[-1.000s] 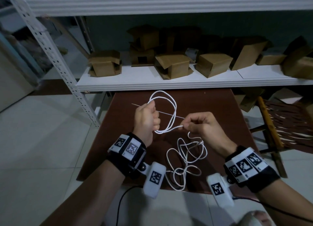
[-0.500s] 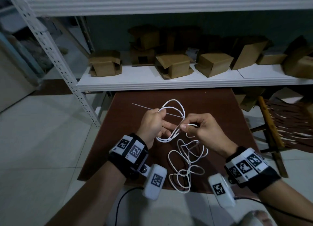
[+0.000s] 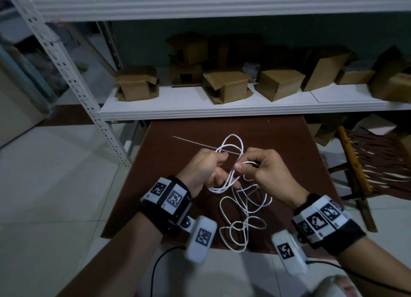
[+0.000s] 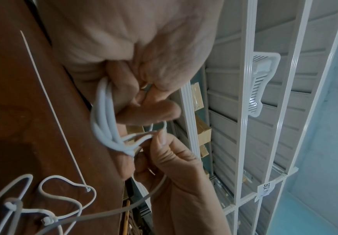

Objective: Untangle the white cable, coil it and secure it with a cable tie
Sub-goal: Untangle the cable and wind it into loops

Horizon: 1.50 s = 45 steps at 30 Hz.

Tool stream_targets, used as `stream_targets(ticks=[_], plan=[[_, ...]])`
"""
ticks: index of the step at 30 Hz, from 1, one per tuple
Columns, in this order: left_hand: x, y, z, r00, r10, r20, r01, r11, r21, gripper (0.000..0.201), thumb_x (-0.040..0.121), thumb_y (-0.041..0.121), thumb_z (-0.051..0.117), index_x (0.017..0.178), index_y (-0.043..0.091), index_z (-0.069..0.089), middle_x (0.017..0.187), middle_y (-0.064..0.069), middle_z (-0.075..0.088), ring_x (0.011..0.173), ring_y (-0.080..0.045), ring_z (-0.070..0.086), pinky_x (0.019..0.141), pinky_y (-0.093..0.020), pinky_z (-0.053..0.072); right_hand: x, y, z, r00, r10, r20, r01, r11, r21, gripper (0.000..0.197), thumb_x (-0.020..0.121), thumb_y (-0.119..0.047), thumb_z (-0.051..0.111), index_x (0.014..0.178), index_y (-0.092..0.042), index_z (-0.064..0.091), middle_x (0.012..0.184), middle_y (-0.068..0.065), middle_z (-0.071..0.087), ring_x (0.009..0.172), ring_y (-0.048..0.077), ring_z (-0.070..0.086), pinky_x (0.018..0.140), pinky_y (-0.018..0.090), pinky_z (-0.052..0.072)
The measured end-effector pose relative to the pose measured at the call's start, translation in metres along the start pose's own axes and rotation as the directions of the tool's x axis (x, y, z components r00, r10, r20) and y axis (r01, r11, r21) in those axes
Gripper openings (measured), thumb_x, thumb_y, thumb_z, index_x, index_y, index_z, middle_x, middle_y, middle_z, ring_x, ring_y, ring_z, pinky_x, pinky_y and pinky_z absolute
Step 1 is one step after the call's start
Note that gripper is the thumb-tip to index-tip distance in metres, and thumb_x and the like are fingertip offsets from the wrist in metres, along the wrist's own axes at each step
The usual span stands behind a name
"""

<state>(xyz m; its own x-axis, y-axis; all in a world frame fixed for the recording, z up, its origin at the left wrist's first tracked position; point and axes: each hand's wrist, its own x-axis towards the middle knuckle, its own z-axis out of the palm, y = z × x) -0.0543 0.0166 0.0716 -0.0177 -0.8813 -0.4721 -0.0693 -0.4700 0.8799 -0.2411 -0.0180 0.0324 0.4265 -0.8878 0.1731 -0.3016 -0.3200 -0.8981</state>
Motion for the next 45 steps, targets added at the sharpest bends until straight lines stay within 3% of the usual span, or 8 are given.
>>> stream_targets(ticks=[4,12,21,25,33,38,42,45], plan=[[-0.004,-0.001,0.001,0.996,0.067,0.066,-0.066,0.998,-0.017,0.026,0.106,0.023,0.059,0.088,0.005,0.063,0.094,-0.038,0.074,0.032,-0.006,0.041,0.033,-0.014,0.026,0.001,0.001,-0.001,0.999,0.002,-0.032,-0.003,1.0,-0.025,0.014,0.089,-0.017,0.082,0.077,-0.023,0.079,0.083,-0.002,0.072,0.08,0.02,0.07,0.078,0.047,0.055],[-0.006,-0.005,-0.001,0.969,0.228,0.097,-0.224,0.973,-0.059,0.052,0.099,-0.004,0.064,0.072,0.024,0.029,0.097,-0.033,0.071,0.034,0.001,0.046,0.036,-0.014,0.019,0.001,-0.006,-0.007,0.987,0.121,-0.11,-0.116,0.992,0.047,0.011,0.087,-0.025,0.085,0.08,-0.019,0.079,0.074,0.017,0.075,0.07,0.052,0.068,0.058,0.055,0.055],[0.001,-0.012,0.005,0.968,0.249,0.02,-0.246,0.965,-0.093,0.061,0.09,-0.015,0.068,0.068,0.026,0.027,0.084,-0.025,0.075,0.038,-0.003,0.034,0.036,-0.015,0.023,-0.003,-0.019,-0.004,0.969,0.12,-0.216,-0.116,0.993,0.032,0.02,0.078,-0.027,0.092,0.073,-0.019,0.075,0.062,0.0,0.068,0.055,0.013,0.058,0.056,0.035,0.048],[0.003,-0.012,0.004,0.968,0.237,-0.077,-0.245,0.962,-0.121,0.06,0.093,-0.015,0.064,0.065,0.023,0.027,0.078,-0.024,0.075,0.034,-0.002,0.034,0.036,-0.014,0.024,-0.005,-0.019,-0.002,0.947,0.059,-0.315,-0.104,0.987,-0.125,0.036,0.076,-0.032,0.092,0.097,-0.027,0.062,0.086,-0.007,0.07,0.077,0.008,0.067,0.068,0.033,0.055],[0.005,-0.007,0.003,0.959,0.215,-0.185,-0.25,0.948,-0.195,0.058,0.094,-0.016,0.062,0.069,0.023,0.027,0.078,-0.023,0.074,0.034,-0.005,0.03,0.035,-0.015,0.022,-0.013,-0.022,0.011,0.939,0.007,-0.344,-0.059,0.988,-0.143,0.048,0.097,-0.039,0.069,0.055,-0.02,0.057,0.047,-0.003,0.053,0.046,0.009,0.049,0.052,0.03,0.036],[0.007,-0.008,0.003,0.942,0.215,-0.257,-0.274,0.936,-0.222,0.058,0.095,-0.016,0.061,0.071,0.023,0.026,0.076,-0.022,0.074,0.033,-0.004,0.029,0.034,-0.015,0.023,-0.012,-0.023,0.009,0.845,0.039,-0.534,-0.164,0.968,-0.189,0.037,0.084,-0.047,0.082,0.074,-0.022,0.058,0.056,-0.002,0.061,0.052,0.012,0.058,0.056,0.034,0.046],[0.008,-0.009,0.001,0.944,0.191,-0.268,-0.256,0.938,-0.235,0.058,0.095,-0.016,0.061,0.07,0.023,0.026,0.079,-0.022,0.073,0.033,-0.004,0.03,0.033,-0.015,0.023,-0.012,-0.029,0.015,0.935,0.149,-0.322,-0.145,0.989,0.037,0.045,0.101,-0.039,0.067,0.066,-0.012,0.073,0.056,0.004,0.07,0.05,0.026,0.069,0.056,0.039,0.055],[0.007,-0.012,0.004,0.955,0.182,-0.233,-0.234,0.948,-0.218,0.057,0.095,-0.016,0.061,0.071,0.023,0.027,0.082,-0.023,0.074,0.034,-0.004,0.032,0.034,-0.014,0.023,-0.011,-0.025,0.023,0.938,0.25,-0.239,-0.212,0.961,0.175,0.025,0.105,-0.027,0.062,0.104,-0.009,0.079,0.081,0.004,0.081,0.074,0.023,0.079,0.075,0.042,0.064]])
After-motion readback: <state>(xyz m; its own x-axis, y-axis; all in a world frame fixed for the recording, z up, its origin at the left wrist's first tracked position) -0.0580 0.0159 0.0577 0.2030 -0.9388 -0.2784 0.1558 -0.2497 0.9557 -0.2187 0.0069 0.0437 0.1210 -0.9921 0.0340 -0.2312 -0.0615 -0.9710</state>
